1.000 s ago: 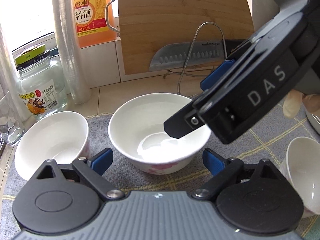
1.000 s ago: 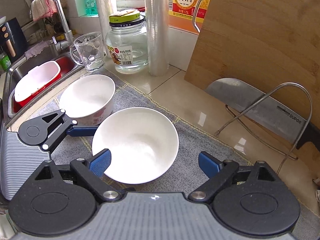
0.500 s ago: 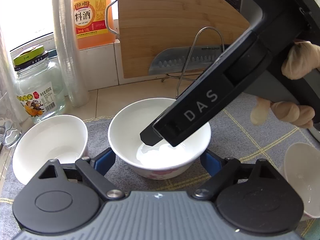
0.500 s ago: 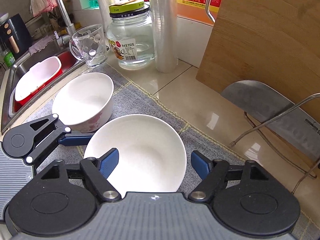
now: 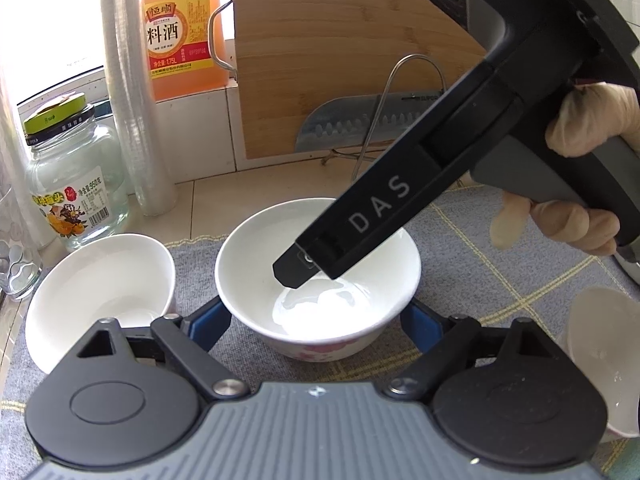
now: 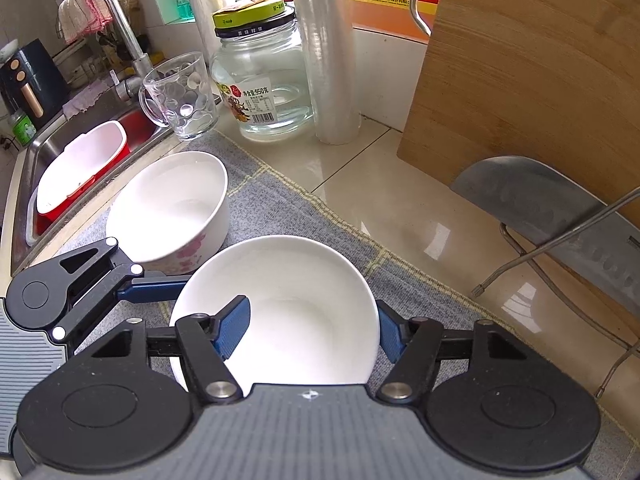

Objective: Organize plates and bowls
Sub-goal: 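Close the right tool on the bowl rim and lift it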

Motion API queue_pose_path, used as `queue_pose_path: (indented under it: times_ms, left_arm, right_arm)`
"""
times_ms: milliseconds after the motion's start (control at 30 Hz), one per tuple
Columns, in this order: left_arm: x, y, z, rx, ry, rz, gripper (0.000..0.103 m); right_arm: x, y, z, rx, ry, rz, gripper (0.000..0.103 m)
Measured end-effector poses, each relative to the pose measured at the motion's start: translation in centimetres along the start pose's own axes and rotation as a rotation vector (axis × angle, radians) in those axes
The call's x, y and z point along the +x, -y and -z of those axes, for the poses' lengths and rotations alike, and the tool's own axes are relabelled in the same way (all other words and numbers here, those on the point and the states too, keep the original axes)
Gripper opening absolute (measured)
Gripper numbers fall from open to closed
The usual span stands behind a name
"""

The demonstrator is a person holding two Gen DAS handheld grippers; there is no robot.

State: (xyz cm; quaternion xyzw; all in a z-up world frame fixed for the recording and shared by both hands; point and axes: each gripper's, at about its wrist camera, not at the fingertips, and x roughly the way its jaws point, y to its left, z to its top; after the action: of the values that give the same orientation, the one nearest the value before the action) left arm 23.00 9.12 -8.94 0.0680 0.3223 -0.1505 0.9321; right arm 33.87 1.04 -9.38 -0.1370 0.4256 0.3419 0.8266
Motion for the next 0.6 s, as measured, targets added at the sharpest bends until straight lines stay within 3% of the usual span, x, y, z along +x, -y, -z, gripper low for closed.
queue_pose_path:
  times_ms: [600]
  left_arm:
    - [-2.1, 1.1, -0.7, 0.044, -0.034, 0.070, 0.091]
  right_arm:
    - [-2.7, -0.3, 1.5, 0.058, 0.018, -0.010, 0.070]
